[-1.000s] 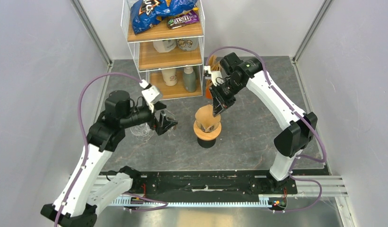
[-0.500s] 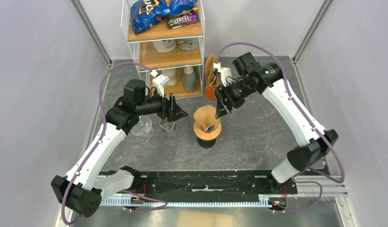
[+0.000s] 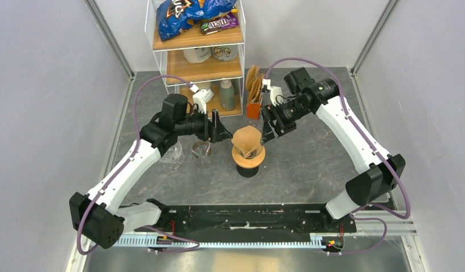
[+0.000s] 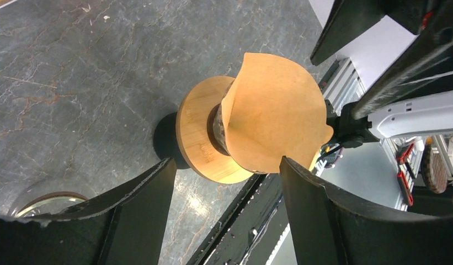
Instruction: Place the coffee filter in the dripper
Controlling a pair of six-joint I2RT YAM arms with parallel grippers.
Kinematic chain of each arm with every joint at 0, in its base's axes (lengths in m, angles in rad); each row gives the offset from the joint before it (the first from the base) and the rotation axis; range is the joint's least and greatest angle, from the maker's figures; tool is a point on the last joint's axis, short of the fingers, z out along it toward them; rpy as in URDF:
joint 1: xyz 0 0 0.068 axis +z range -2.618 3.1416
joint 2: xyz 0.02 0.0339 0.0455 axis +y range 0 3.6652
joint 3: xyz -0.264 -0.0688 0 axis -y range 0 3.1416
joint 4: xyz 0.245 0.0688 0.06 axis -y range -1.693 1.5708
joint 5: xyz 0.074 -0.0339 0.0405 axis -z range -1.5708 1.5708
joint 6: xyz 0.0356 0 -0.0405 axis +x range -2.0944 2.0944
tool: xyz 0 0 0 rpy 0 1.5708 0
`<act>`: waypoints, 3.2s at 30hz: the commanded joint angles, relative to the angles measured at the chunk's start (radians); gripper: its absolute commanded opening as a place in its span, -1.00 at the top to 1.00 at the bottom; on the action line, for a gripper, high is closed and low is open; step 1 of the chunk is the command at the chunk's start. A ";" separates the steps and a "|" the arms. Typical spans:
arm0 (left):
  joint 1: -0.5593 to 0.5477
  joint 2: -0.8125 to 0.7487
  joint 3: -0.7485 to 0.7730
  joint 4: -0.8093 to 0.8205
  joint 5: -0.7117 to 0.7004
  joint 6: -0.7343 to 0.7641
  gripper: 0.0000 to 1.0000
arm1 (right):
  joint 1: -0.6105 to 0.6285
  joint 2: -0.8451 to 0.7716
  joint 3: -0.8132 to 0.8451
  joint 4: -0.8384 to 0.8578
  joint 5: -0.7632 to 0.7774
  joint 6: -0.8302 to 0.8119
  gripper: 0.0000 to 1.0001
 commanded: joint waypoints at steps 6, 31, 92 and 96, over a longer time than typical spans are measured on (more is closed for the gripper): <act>-0.002 0.027 -0.022 0.077 -0.020 -0.060 -0.54 | -0.009 0.015 0.022 0.044 -0.060 0.045 -0.67; -0.046 0.105 -0.068 0.132 -0.008 -0.068 -0.54 | -0.008 0.062 -0.123 0.077 0.024 -0.058 -0.63; 0.803 -0.186 0.186 -0.078 0.140 -0.349 -0.90 | 1.011 0.237 0.003 -0.041 0.932 -0.897 -0.23; 0.857 -0.182 0.163 -0.013 0.209 -0.407 -0.90 | 1.021 0.297 -0.061 -0.047 0.992 -0.850 -0.24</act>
